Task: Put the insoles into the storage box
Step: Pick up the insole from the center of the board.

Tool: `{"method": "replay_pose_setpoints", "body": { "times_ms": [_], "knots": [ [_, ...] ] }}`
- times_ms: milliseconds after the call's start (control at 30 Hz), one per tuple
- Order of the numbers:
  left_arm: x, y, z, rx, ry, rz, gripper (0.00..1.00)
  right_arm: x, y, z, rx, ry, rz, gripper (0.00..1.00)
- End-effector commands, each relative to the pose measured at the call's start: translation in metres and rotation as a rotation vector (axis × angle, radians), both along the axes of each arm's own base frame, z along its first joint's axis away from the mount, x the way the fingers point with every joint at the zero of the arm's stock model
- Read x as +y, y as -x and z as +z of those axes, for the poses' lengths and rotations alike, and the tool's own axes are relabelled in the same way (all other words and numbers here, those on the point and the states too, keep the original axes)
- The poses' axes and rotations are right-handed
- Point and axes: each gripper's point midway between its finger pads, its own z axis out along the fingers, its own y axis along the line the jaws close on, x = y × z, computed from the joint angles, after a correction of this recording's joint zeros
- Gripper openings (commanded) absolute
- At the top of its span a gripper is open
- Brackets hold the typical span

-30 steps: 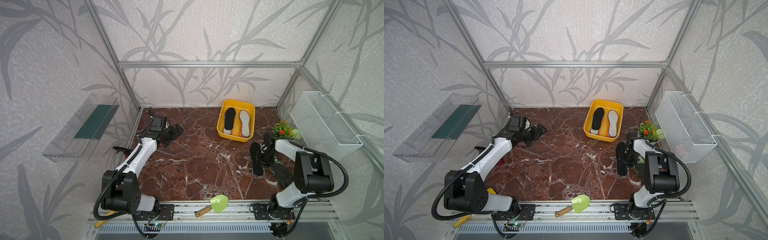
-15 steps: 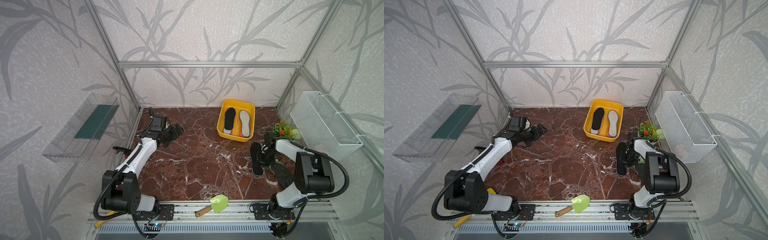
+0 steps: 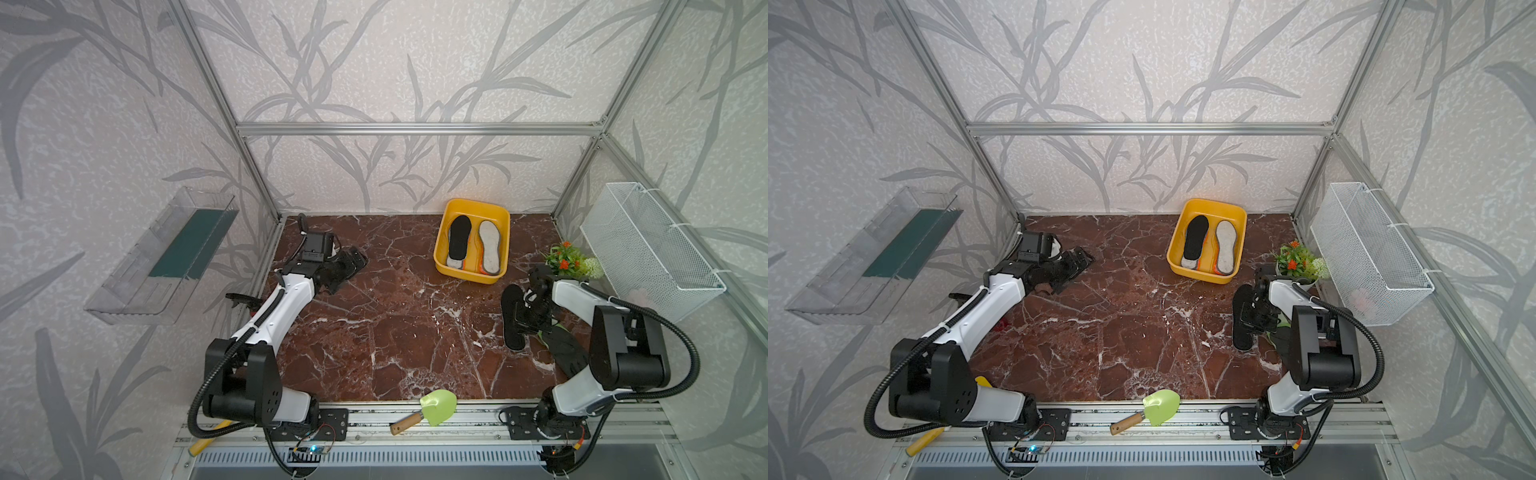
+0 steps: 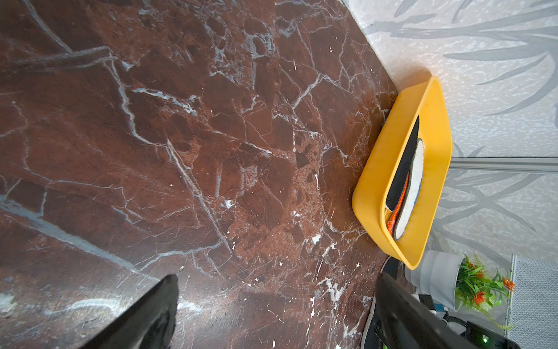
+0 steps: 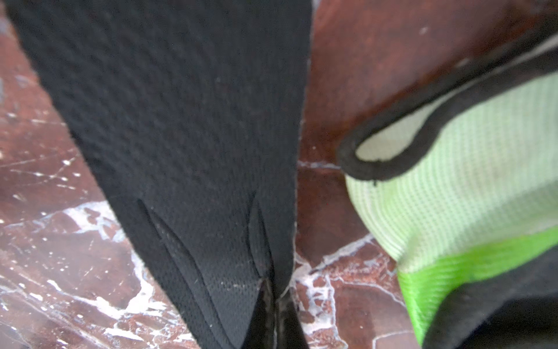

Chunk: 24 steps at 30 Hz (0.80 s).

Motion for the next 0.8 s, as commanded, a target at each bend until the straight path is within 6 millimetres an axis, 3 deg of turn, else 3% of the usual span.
{"method": "replay_pose_setpoints", "body": {
  "times_ms": [0, 767],
  "knots": [
    [-0.001, -0.006, 0.008, -0.018, -0.003, -0.002, 0.99, 0.009, -0.009, 0.002, -0.080, -0.041, 0.024, 0.00],
    [-0.004, -0.009, 0.008, -0.018, 0.004, -0.010, 0.99, 0.019, -0.022, 0.069, -0.390, -0.086, 0.057, 0.00]
  ]
}}
